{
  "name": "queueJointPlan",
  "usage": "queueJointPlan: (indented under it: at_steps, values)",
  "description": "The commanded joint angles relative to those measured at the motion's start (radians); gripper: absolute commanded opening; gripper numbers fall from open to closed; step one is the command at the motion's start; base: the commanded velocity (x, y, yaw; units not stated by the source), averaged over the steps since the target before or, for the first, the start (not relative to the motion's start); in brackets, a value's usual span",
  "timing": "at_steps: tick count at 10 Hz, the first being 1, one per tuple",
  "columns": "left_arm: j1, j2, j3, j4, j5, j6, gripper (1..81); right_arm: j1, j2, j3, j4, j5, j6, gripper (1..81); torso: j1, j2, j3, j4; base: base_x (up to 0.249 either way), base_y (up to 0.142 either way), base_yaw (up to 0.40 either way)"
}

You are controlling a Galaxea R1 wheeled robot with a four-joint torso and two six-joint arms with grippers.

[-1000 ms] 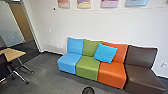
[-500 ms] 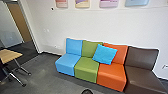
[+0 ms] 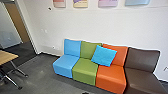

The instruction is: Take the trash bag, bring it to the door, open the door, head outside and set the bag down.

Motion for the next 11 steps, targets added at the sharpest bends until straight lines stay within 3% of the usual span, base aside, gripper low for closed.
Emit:
queueJointPlan:
  at_steps: [1, 11]
  values:
    - [-0.028, -0.001, 0.005, 0.010, 0.062, -0.001, 81.1, 0.025, -0.001, 0.008, -0.005, -0.065, -0.005, 81.1, 0.000, 0.000, 0.000, 0.000, 0.132, 0.000, 0.000]
    - [-0.028, 0.001, 0.005, 0.004, 0.062, -0.001, 81.1, 0.025, -0.001, 0.007, -0.009, -0.065, -0.005, 81.1, 0.000, 0.000, 0.000, 0.000, 0.132, 0.000, 0.000]
